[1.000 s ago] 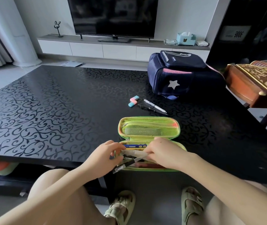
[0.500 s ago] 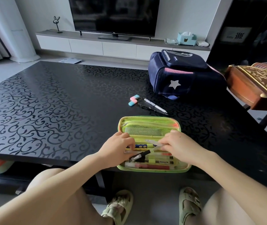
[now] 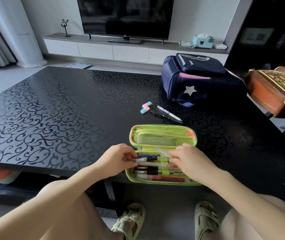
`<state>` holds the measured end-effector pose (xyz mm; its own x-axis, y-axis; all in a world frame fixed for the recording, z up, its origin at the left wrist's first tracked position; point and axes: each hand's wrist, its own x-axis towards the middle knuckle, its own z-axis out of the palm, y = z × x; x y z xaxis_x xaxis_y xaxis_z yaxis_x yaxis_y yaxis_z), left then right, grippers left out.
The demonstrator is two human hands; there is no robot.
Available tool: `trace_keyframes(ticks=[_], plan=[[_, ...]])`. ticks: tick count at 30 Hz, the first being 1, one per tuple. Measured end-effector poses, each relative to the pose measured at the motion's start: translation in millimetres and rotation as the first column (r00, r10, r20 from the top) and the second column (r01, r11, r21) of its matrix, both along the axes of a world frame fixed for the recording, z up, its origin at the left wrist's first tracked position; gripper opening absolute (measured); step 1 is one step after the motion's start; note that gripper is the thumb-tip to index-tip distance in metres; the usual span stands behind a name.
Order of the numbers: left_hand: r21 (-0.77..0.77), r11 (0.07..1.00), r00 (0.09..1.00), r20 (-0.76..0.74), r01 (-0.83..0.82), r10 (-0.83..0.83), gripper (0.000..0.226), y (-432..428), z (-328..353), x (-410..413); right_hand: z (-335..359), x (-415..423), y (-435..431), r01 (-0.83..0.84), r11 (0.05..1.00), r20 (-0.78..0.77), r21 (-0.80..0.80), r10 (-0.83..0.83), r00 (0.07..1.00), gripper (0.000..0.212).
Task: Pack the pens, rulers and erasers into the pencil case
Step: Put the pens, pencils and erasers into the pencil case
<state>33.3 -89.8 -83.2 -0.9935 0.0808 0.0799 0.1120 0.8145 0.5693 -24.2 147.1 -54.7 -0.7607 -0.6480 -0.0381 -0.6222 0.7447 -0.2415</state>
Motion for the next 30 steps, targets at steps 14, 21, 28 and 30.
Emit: trace_keyframes(ticks=[14, 21, 28, 30], plan=[[-0.027, 0.996, 0.995, 0.061, -0.081, 0.083, 0.016, 3, 0, -8, 1, -7, -8, 0.043, 0.999, -0.099, 0.021, -0.041, 0.994, 0.020], [0.006, 0.995, 0.992, 0.072, -0.104, 0.103, 0.010, 1, 1, -12, 16, -13, 20, 0.234, 0.971, -0.435, 0.042, -0.193, 0.879, 0.013], [0.063, 0.992, 0.990, 0.103, -0.107, 0.100, 0.010, -3, 1, -8, 14, 23, -4, 0.048, 0.985, -0.251, -0.164, -0.089, 0.964, 0.009], [0.102, 0.982, 0.982, 0.118, -0.162, 0.150, 0.011, -5, 4, -10, 5, 33, -19, -0.046, 0.984, -0.147, -0.172, 0.021, 0.989, 0.012]])
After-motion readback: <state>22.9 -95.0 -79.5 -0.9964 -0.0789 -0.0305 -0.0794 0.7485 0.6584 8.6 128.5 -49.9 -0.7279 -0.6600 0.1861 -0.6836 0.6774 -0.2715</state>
